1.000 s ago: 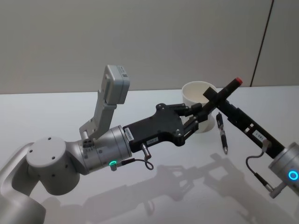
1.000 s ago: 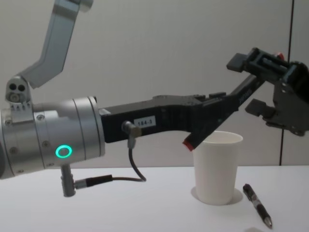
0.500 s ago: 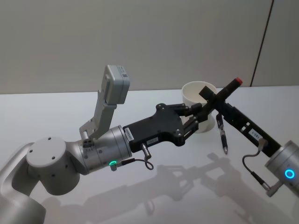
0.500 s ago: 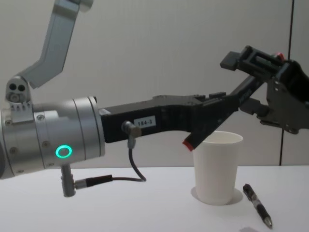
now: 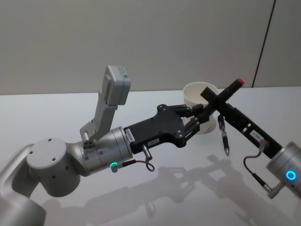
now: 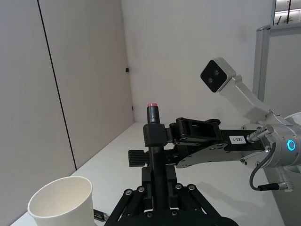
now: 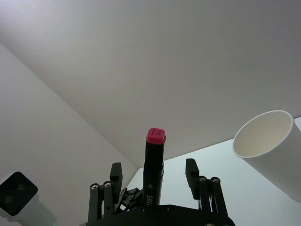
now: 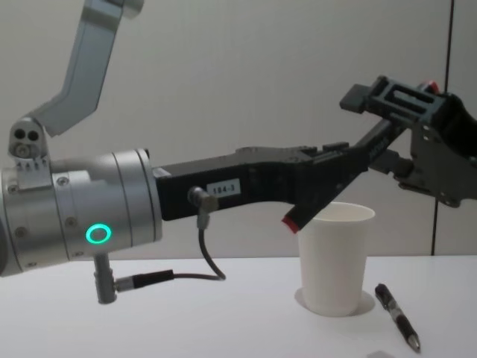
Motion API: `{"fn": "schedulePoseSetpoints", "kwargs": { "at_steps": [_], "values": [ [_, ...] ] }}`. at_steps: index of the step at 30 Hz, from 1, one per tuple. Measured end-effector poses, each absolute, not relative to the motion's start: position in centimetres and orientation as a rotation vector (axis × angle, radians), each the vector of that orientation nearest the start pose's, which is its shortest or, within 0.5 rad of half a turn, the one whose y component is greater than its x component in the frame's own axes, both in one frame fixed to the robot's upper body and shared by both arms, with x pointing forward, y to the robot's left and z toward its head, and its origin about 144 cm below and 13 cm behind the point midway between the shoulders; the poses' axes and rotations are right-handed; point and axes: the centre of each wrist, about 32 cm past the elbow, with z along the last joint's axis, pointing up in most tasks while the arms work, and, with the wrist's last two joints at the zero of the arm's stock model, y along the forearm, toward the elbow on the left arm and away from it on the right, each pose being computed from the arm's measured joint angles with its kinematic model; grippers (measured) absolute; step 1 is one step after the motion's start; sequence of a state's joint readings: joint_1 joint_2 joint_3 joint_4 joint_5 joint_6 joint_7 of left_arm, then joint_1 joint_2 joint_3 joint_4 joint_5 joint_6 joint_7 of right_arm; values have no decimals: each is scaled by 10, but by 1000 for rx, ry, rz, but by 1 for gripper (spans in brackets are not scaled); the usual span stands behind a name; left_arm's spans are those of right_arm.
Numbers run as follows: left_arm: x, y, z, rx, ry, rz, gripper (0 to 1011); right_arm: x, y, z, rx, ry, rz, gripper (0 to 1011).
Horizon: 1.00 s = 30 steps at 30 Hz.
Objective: Place the pen into the pen holder.
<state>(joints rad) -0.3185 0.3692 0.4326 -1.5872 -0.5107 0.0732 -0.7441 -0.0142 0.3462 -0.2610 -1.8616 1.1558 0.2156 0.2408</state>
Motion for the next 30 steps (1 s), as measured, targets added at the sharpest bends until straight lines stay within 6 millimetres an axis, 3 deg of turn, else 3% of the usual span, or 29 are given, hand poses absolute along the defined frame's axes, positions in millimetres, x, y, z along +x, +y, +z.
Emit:
{"fn": "schedulePoseSetpoints", "kwargs": {
  "at_steps": [8,12,15,17,21,30],
  "values": [
    [516,205,1226,-86,-41,408,177,434,-219,1213,524,641,-777,679],
    [516,205,1226,-86,-41,408,177,434,-219,1213,524,641,-777,509],
    [516,205,1226,-86,-41,408,177,434,-219,1213,524,641,-777,447],
    [516,205,1226,-86,-41,408,177,434,-219,1213,524,641,-777,342],
    [516,205,1226,-86,-41,408,177,434,-218,1213,525,641,-775,228],
    [516,205,1226,-86,-41,408,177,434,-218,1213,525,641,-776,203]
  ]
}}
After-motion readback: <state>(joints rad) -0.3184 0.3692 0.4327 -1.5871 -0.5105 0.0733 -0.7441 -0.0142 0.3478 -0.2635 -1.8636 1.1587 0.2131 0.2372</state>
